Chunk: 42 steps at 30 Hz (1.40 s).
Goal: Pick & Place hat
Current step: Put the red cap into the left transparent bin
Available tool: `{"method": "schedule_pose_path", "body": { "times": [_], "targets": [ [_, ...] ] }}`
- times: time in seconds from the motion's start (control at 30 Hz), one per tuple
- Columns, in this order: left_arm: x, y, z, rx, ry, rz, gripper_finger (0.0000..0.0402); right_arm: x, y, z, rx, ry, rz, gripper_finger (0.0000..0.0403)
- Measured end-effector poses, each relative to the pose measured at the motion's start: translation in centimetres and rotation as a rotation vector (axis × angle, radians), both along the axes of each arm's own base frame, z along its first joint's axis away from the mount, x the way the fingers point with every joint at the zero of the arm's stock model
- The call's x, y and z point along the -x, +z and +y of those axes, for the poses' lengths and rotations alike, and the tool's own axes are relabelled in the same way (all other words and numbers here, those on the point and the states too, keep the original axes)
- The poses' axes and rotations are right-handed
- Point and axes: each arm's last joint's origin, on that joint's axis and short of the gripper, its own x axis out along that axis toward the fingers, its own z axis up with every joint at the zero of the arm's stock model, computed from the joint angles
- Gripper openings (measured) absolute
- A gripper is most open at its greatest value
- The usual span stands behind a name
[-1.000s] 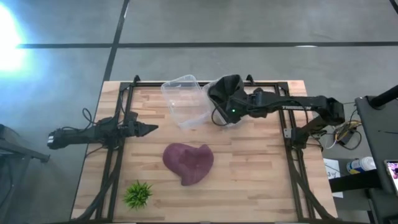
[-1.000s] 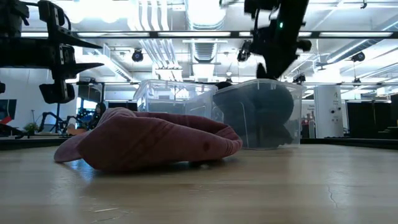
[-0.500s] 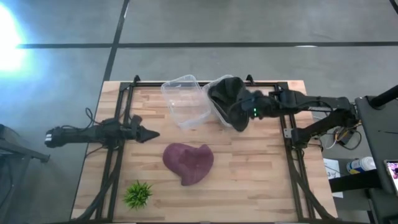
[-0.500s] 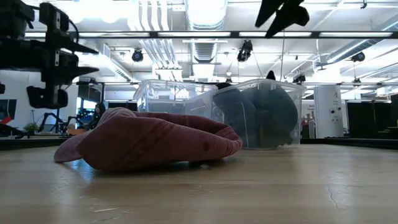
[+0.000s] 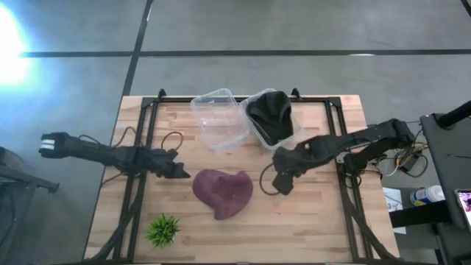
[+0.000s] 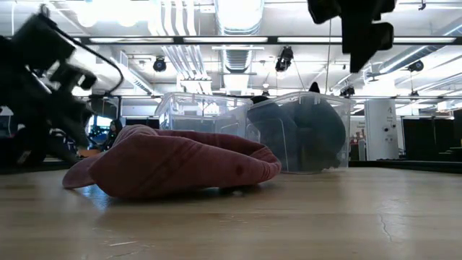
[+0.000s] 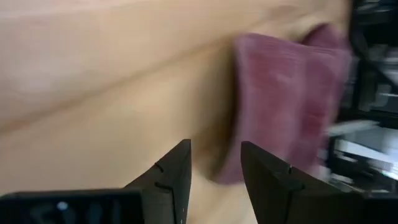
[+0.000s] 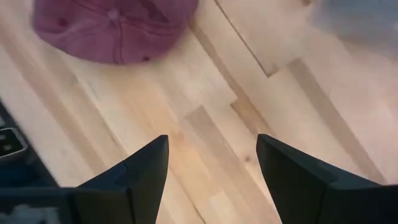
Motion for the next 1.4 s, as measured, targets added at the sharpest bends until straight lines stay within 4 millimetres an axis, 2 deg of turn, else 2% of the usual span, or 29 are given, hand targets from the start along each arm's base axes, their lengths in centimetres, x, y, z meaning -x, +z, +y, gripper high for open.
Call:
{"method": "schedule_pose_path", "body": {
  "times": [0.2,0.43,0.73,0.93,1.2,1.4],
  "targets": [
    [-0.5,-1.1,0.1,-0.052,0.034,0.084,0.0137,-1.1,-1.7,1.4,0.001,0.009,0.036,0.0235],
    [-2.0,0.1,0.2,-0.137,0.019,-0.098,0.0140,-2.4,-3.4,2.7,-0.034,-0.011,-0.028,0.0233],
    [-2.4,-0.6,0.1,-0.153,-0.027,-0.069,0.0140,-4.9,-8.3,3.9,-0.114,-0.067,-0.096,0.0233],
    [-3.3,-0.3,-0.4,-0.116,-0.092,-0.143,0.0140,-6.3,-11.2,4.0,-0.137,-0.125,-0.136,0.0233],
    [-4.9,-1.0,-1.8,-0.115,-0.171,-0.090,0.0140,-7.8,-15.2,3.3,-0.142,-0.175,-0.121,0.0233],
    [-7.2,-0.1,-2.3,-0.141,-0.201,-0.211,0.0140,-9.3,-15.8,3.4,-0.135,-0.158,-0.111,0.0233]
  ]
}}
